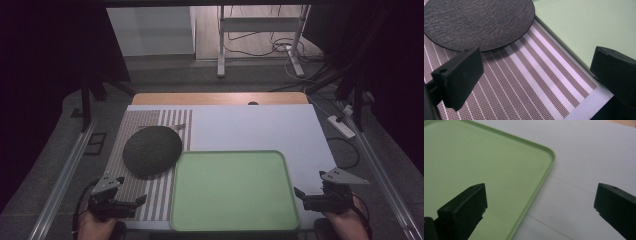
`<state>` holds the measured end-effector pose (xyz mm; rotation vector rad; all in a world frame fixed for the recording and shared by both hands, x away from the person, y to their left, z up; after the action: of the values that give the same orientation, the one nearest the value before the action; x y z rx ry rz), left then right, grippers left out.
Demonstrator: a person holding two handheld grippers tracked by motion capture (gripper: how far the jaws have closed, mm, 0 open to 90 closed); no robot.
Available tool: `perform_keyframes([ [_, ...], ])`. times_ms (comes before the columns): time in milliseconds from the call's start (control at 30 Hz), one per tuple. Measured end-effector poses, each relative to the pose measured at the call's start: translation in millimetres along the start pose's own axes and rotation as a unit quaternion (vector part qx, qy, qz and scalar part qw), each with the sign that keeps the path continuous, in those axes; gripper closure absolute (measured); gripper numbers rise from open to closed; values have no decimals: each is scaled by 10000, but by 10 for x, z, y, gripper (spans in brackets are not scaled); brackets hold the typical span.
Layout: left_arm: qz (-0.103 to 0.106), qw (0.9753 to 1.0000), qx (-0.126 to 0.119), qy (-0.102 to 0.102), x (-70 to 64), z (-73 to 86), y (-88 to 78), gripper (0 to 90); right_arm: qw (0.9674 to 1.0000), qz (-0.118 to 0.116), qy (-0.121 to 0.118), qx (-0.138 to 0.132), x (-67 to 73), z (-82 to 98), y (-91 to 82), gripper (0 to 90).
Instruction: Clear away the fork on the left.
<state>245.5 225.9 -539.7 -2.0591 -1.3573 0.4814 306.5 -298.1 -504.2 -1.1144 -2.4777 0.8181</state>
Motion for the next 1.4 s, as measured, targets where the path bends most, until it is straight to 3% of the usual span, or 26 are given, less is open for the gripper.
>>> perform_keyframes([
  [100,55,10000,12,-37,7,0,4,0,9999,-62,113,8,-15,5,8,0],
  [500,156,9998,81,-81,10,5,16,0,9998,-119,68,129,2,18,29,0],
  [867,318,9988,337,-166,18,12,64,0,9997,-181,46,150,11,21,32,0],
  [1100,401,9988,196,-218,25,-35,85,0,9997,-204,19,140,19,19,29,0],
  [1400,446,9988,211,-66,-5,-121,155,0,9996,-231,-52,138,36,16,29,0],
])
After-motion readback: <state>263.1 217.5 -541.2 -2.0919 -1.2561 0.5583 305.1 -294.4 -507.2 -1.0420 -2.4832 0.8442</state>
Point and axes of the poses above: each handheld gripper's, and its own axes: y roughly forward along the jaws, z roughly out of its underside, x roughly to its left, the point moved 8 cm from there along y, roughly forward along the jaws, and after that the axes turned 11 degrees about -z, right-handed, at the moved point
